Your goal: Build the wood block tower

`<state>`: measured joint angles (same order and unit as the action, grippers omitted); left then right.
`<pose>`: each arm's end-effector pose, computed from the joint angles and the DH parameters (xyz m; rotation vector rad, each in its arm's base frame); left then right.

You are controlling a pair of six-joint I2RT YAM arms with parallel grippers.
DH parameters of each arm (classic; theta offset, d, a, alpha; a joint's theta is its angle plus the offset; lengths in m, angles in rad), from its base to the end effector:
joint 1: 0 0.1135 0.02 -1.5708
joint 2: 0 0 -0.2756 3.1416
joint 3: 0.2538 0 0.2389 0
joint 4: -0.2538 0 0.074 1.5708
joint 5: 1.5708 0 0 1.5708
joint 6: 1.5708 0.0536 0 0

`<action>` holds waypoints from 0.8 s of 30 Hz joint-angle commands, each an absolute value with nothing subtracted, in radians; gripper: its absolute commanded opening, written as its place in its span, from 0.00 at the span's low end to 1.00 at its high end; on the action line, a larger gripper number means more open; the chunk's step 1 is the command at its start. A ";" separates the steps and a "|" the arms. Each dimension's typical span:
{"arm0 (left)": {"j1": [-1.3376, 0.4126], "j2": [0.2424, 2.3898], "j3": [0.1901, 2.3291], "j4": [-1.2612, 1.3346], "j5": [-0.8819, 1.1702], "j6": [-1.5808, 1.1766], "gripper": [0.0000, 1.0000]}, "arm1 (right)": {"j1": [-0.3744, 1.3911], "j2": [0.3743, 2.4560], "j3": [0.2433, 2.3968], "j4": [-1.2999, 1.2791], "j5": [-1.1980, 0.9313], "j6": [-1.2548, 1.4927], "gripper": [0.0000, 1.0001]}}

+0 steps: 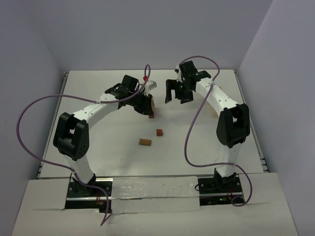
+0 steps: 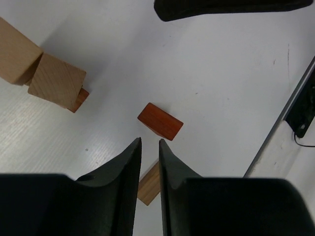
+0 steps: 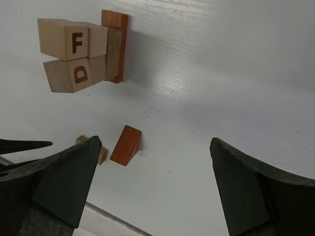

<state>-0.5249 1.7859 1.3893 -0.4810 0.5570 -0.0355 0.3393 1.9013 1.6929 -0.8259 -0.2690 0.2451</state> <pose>0.3247 -0.2208 0.2568 0.8465 2.3364 -0.9261 0.3841 0.1507 0.2770 -0.2233 2.6432 0.5534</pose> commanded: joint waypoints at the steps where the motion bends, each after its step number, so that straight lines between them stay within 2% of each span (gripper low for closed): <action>1: -0.530 1.809 1.486 -0.520 0.537 0.062 0.29 | 0.337 1.901 1.738 -0.836 -0.252 0.250 1.00; 14: -0.529 1.895 1.583 -0.601 0.497 0.103 0.38 | 0.336 1.921 1.765 -0.845 -0.245 0.253 1.00; 20: -0.529 1.908 1.591 -0.590 0.491 0.089 0.52 | 0.337 1.922 1.767 -0.845 -0.243 0.254 1.00; 24: -0.530 1.919 1.600 -0.588 0.485 0.084 0.57 | 0.337 1.925 1.768 -0.845 -0.240 0.257 1.00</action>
<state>-0.5285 1.9013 1.5442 -0.5949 0.4837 0.0856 0.3393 1.9213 1.7178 -0.8356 -0.2516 0.2459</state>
